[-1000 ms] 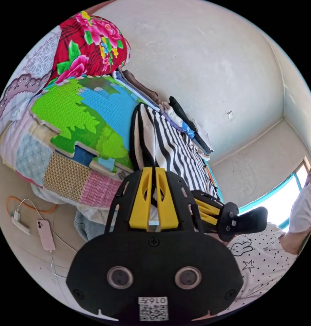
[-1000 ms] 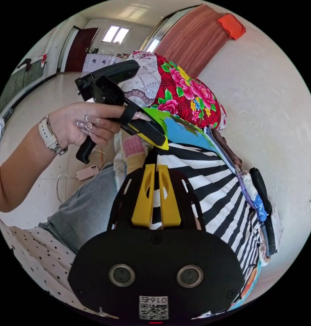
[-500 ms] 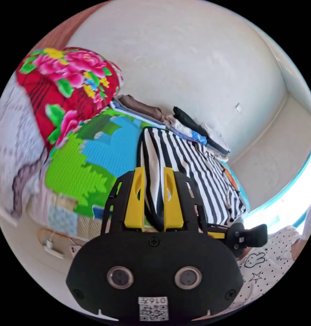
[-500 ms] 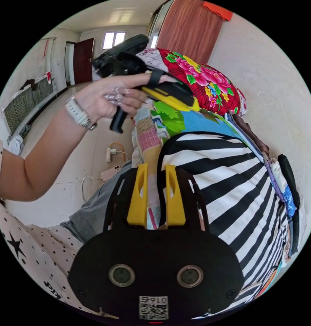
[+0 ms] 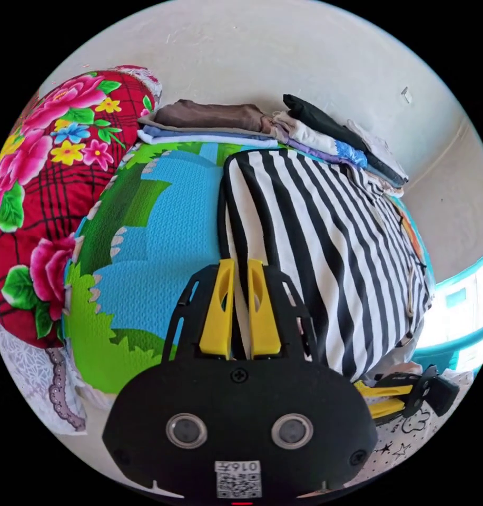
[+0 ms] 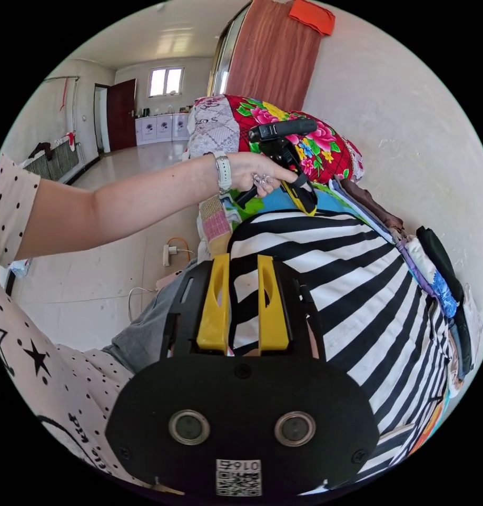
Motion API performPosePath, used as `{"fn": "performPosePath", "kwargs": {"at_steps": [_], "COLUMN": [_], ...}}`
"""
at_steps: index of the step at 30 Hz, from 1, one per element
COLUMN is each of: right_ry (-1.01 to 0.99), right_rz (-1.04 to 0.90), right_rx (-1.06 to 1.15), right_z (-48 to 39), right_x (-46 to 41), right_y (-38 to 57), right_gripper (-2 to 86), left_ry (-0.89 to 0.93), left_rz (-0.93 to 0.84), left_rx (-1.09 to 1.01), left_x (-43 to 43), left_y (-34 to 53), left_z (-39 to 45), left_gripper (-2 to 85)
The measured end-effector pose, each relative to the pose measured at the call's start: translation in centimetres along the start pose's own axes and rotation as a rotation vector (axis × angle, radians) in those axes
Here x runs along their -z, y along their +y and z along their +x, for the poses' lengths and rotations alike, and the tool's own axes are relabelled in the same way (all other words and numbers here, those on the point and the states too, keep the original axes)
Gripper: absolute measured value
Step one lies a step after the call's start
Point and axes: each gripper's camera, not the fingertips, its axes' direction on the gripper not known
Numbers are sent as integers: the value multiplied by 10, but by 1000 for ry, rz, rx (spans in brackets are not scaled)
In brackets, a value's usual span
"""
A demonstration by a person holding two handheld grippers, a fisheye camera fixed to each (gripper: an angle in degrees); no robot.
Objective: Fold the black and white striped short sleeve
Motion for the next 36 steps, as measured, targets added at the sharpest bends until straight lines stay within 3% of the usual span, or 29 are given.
{"fn": "performPosePath", "kwargs": {"at_steps": [6, 10, 15, 27, 32, 36], "right_ry": [15, -11, -6, -22, 92, 56], "right_rz": [1, -10, -16, 8, 41, 88], "right_rx": [-12, -21, -28, -103, -121, -254], "right_z": [16, 29, 44, 110, 160, 224], "right_x": [1, -4, -7, -15, -21, -27], "right_y": [5, 7, 9, 1, -34, -77], "right_gripper": [81, 79, 80, 78, 81, 82], "left_ry": [-20, -57, 29, 171, 163, 89], "left_rz": [51, -28, 88, -16, 35, 90], "left_rx": [-11, -30, 78, -50, -87, -133], "left_x": [24, 3, 42, 55, 71, 83], "left_y": [-11, -16, -3, 37, 48, 61], "left_z": [8, 10, -9, 22, 46, 77], "left_gripper": [2, 35, 50, 51, 45, 36]}}
